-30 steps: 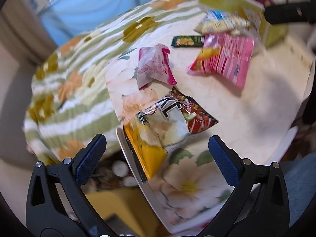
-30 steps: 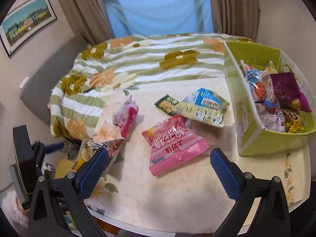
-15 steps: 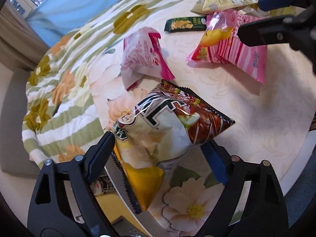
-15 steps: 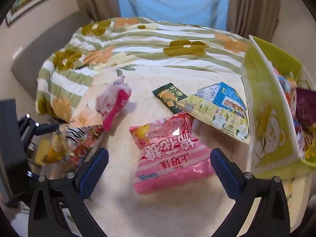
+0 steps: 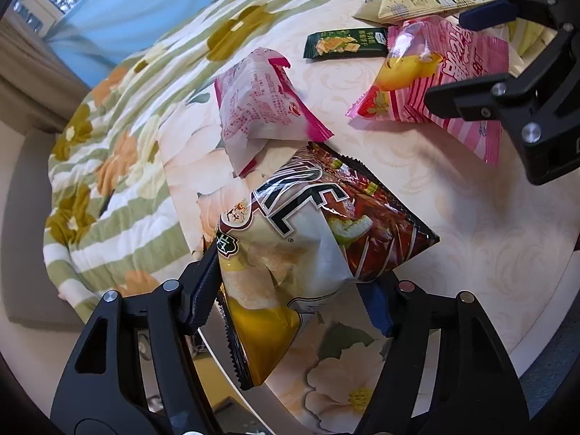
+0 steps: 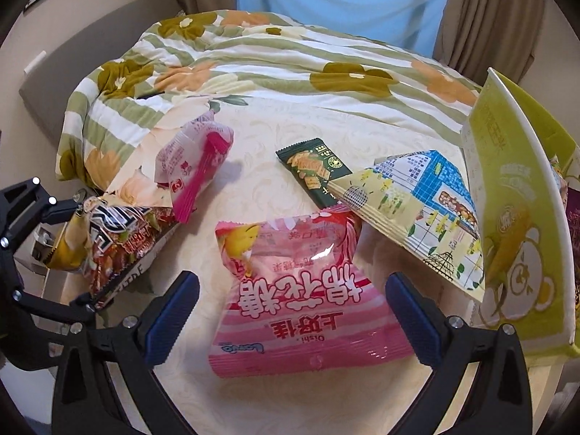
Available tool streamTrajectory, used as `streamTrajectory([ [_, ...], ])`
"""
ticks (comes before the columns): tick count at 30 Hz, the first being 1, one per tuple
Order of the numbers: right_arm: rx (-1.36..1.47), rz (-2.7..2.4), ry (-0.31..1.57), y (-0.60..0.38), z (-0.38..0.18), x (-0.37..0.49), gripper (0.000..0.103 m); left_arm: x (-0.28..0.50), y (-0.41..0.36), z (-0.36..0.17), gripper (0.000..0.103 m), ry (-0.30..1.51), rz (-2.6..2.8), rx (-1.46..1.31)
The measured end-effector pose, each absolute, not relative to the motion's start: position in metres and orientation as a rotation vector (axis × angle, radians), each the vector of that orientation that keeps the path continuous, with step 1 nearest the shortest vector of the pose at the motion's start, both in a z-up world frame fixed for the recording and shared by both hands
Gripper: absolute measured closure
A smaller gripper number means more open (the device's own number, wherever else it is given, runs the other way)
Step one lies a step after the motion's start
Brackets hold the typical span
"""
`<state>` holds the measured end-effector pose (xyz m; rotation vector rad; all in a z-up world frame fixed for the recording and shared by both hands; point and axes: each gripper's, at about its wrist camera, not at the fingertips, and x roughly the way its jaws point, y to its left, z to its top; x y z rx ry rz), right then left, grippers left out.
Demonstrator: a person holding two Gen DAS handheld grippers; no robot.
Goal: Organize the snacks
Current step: 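Grasp the striped chip bag with the left tool while the right tool grasps the pink candy bag, then carry both bags over the green box and open both tools to drop them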
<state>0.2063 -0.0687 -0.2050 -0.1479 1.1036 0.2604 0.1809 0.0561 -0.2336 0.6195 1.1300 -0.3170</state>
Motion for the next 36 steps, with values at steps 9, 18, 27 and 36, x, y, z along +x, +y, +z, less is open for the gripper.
streamTrajectory([
  [9,-0.171,0.271,1.109,-0.067,-0.218,0.212,0.001,0.182,0.063,-0.228,0.039,1.172,-0.295,0.525],
  [18,-0.219,0.292,1.122,-0.057,-0.23,0.216,0.01,0.174,0.068,-0.222,0.039,1.191,-0.284,0.465],
  [27,-0.24,0.311,1.144,-0.053,-0.233,0.207,0.032,0.161,0.077,-0.216,0.039,1.2,-0.278,0.393],
  [36,-0.179,0.315,1.152,-0.053,-0.221,0.189,0.034,0.144,0.091,-0.202,0.039,1.19,-0.267,0.348],
])
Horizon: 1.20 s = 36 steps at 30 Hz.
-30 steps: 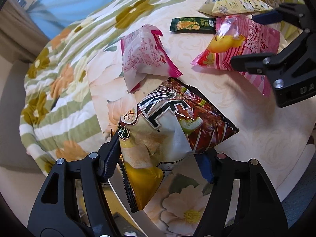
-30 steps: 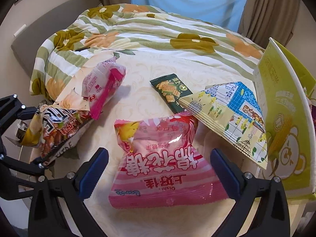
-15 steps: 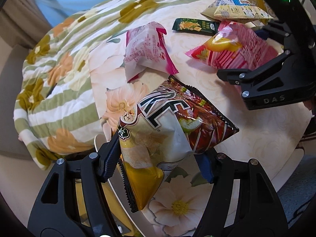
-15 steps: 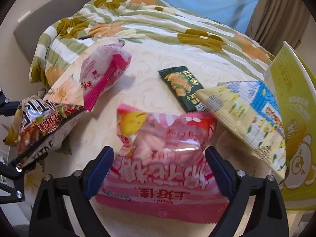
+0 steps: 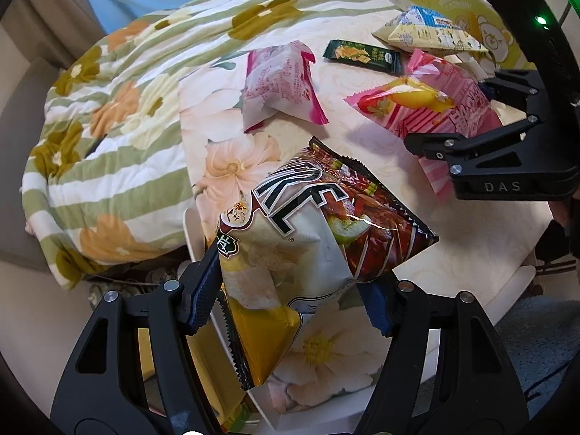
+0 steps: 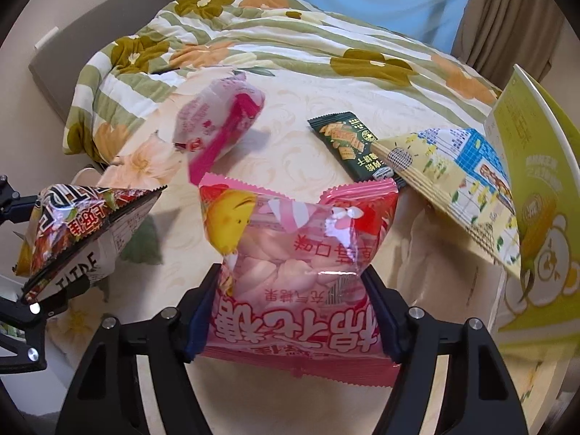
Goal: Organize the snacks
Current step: 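Carry both bags over the green box and open both tools to drop them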
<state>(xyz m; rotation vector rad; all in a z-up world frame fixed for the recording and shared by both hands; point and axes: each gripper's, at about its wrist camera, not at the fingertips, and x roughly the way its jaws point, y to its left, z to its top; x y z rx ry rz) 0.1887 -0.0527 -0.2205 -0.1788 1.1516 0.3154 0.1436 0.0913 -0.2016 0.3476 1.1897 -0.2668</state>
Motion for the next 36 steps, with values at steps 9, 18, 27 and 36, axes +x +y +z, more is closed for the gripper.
streamTrajectory([
  [9,-0.064,0.282,1.096,-0.066,-0.177,0.165,0.034,0.134,0.093,-0.155,0.039,1.09,-0.298,0.311],
  [18,0.065,0.17,0.999,-0.122,-0.109,0.147,0.034,0.156,0.036,-0.099,0.039,0.955,-0.412,0.326],
  [27,0.121,0.068,0.921,-0.221,-0.059,0.142,0.034,0.191,-0.082,-0.054,0.038,0.853,-0.513,0.298],
  [36,0.143,0.028,0.876,-0.335,-0.036,0.16,0.034,0.233,-0.214,-0.048,0.038,0.865,-0.562,0.237],
])
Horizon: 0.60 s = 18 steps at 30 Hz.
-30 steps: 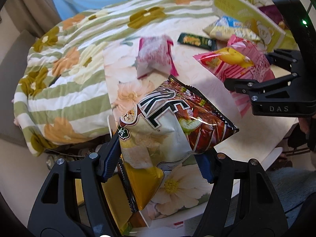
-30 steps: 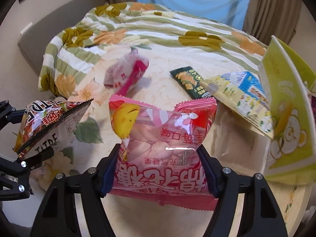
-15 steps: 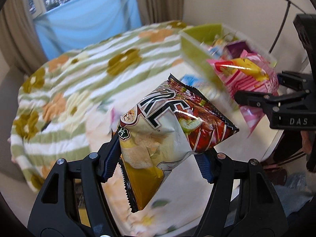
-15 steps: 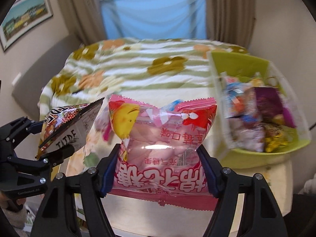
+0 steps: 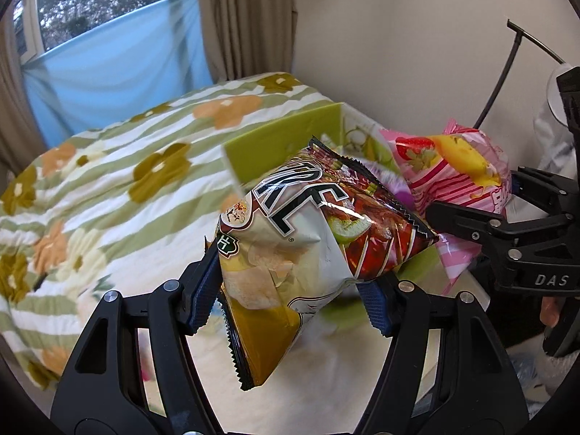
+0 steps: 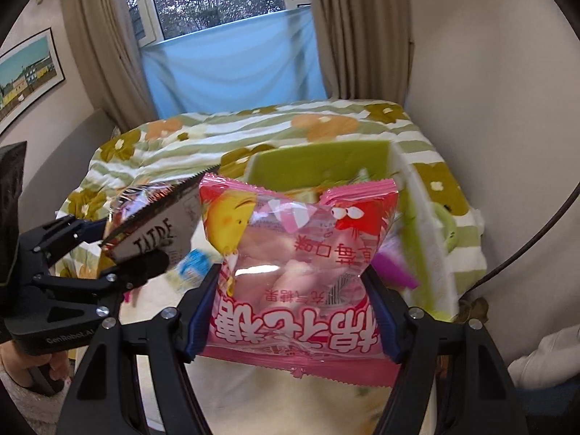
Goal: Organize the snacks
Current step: 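Carry both bags over the green box and open both tools to drop them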
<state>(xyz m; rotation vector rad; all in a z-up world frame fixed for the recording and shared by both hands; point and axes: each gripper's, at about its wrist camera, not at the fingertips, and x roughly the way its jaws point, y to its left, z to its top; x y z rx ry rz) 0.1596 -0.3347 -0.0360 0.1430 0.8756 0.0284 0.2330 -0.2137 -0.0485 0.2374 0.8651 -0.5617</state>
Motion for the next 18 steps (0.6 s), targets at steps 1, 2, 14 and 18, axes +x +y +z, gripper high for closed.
streamTrajectory([
  [1,0.142,0.03,0.873,-0.346,-0.035,0.163,0.034,0.238,-0.226,-0.051,0.038,0.871,-0.556,0.234],
  [2,0.142,0.033,0.872,-0.355,-0.035,0.166,0.034,0.243,-0.24,-0.054,0.038,0.878,-0.547,0.228],
  [14,0.174,0.119,0.893,-0.429,-0.047,0.211,0.034,0.26,-0.292,-0.073,0.001,0.927,-0.459,0.136],
  [18,0.189,0.149,0.898,-0.436,-0.053,0.223,0.034,0.259,-0.285,-0.08,0.001,0.963,-0.432,0.123],
])
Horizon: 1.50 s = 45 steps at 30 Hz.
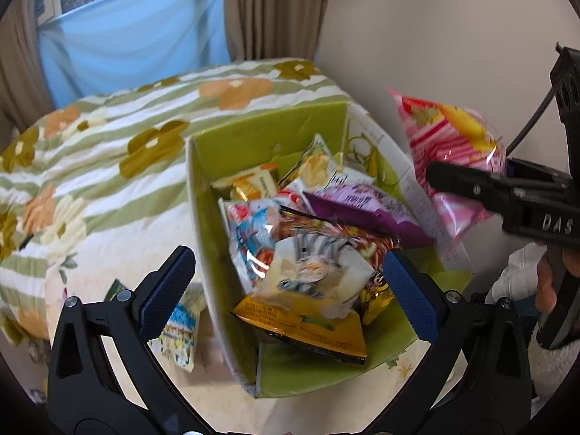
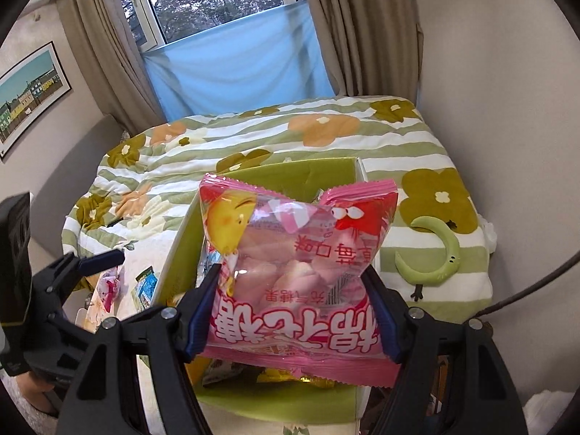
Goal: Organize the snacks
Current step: 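Carry both bags over the green box and open both tools to drop them, then move both tools back toward the last snacks on the bed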
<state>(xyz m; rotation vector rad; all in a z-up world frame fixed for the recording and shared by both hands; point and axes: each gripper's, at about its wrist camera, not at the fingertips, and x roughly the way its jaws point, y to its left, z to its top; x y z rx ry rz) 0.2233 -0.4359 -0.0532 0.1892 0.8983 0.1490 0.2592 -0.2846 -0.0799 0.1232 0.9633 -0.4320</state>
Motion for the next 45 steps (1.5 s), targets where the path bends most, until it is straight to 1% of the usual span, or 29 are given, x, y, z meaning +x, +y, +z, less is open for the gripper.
streamTrajectory([
  [11,0.199,0.198,0.934,-0.433,-0.057,0.257,0.034,0.27,-0.259,-0.082,0.001,0.991,-0.391,0.095],
  [17,0.179,0.192,0.953,-0.429,-0.06,0.28,0.032,0.28,-0.253,-0.079,0.001,0.988,-0.379,0.079],
  [19,0.18,0.184,0.951,-0.428,-0.062,0.285,0.025,0.281,-0.251,-0.079,0.001,0.989,-0.372,0.076],
  [20,0.179,0.179,0.936,-0.427,-0.062,0.285,0.014,0.281,-0.25,-0.08,0.001,0.989,-0.366,0.077],
  [21,0.18,0.18,0.926,-0.427,-0.063,0.283,0.006,0.28,-0.249,-0.08,0.001,0.988,-0.355,0.077],
  [23,0.185,0.183,0.904,-0.426,-0.062,0.279,0.002,0.28,-0.248,-0.081,0.001,0.988,-0.353,0.07],
  [36,0.177,0.197,0.882,-0.433,-0.062,0.25,0.001,0.265,-0.255,-0.078,0.001,0.971,-0.36,0.067],
  [45,0.155,0.206,0.831,-0.434,-0.036,0.224,0.001,0.235,-0.249,-0.048,0.001,0.902,-0.333,0.054],
])
